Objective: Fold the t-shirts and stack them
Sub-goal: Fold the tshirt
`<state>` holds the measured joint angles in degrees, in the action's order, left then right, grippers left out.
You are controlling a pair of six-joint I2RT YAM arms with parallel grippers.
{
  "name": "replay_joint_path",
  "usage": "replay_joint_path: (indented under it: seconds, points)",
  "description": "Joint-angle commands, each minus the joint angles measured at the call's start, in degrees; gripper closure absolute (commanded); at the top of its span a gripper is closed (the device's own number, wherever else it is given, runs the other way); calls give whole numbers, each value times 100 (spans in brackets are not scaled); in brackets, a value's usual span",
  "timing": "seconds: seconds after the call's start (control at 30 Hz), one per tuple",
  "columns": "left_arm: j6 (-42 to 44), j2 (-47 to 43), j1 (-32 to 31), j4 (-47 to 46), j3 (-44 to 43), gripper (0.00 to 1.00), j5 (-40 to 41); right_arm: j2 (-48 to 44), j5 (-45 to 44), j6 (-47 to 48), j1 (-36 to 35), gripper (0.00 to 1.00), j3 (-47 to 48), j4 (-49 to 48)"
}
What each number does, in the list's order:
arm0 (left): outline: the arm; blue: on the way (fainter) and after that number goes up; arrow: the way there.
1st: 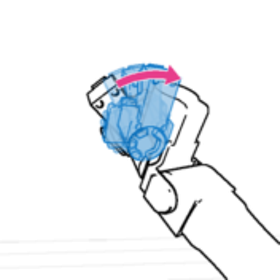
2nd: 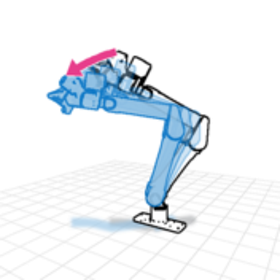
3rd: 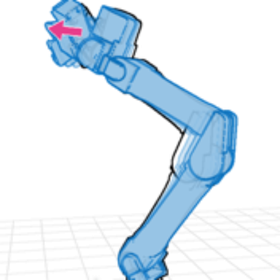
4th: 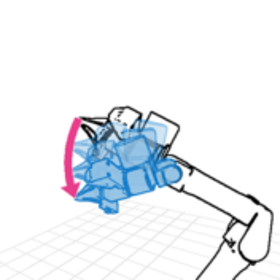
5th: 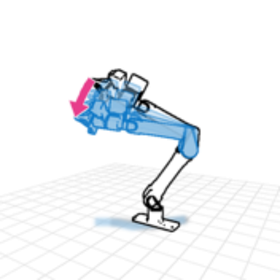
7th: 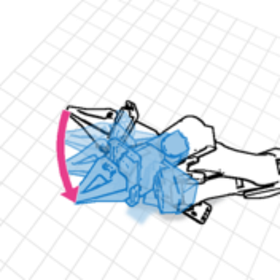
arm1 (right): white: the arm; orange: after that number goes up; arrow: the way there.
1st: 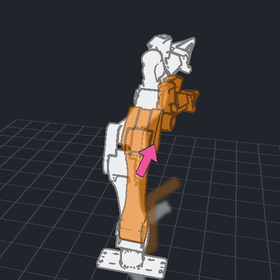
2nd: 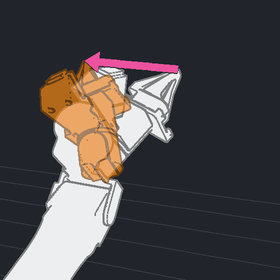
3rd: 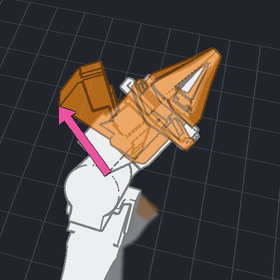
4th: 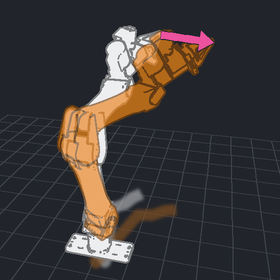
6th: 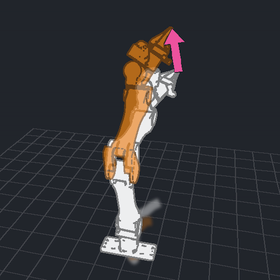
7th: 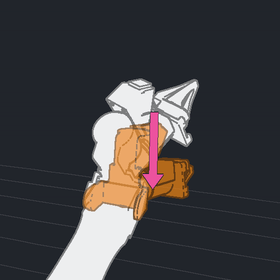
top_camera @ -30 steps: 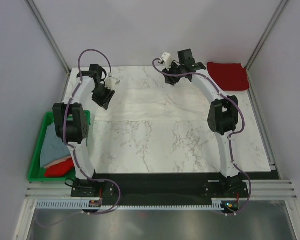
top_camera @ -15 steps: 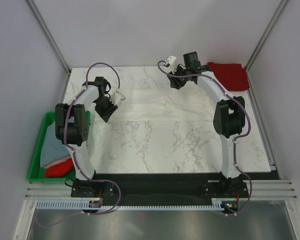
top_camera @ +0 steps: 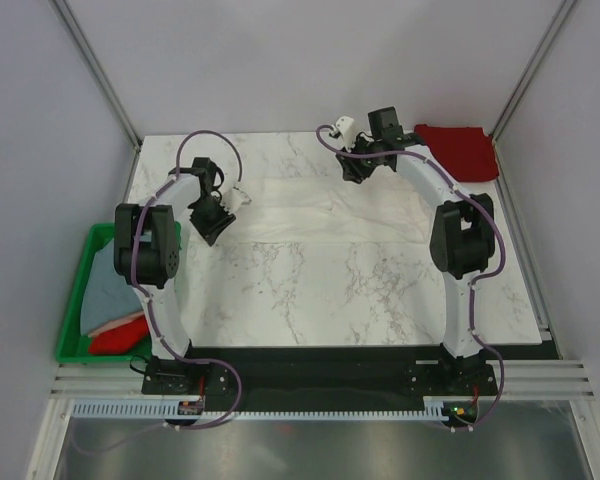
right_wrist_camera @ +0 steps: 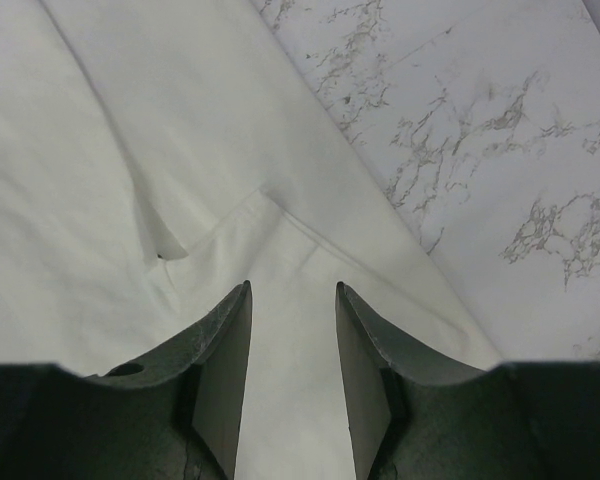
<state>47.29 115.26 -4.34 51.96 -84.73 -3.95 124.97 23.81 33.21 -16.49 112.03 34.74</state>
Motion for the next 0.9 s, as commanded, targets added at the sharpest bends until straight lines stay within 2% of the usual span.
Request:
replay_joint_path:
  seconds: [0.0,0.1,0.2,0.27,0.3,0.37,0.57,0.67,0.87]
  points:
    - [246,163,-32,-125,114,56,104,-394,18,27,-12,53,-76,-20]
    - [229,242,-41,-134,167,62,175,-464,-17,27,23,53,-146,-20]
    - [176,312,-41,-125,167,79,210,-535,-131,19,32,53,-225,-20]
    - [106,348,-58,-125,167,83,219,-622,-175,10,58,54,-347,-29]
    - [88,383,-67,-116,167,90,219,-675,-245,-16,67,54,-400,-20]
    - [70,331,-119,-99,202,97,201,-832,-359,-43,85,54,-593,-20]
    - [307,-310,-330,208,755,98,43,-1352,-1044,19,120,54,-1244,172]
    - [430,-758,-514,673,1255,98,-1,-1300,-1405,-43,216,55,-1253,699]
    - [299,-1549,-823,1456,1740,98,-106,-1010,-2265,-96,251,57,-1280,1079]
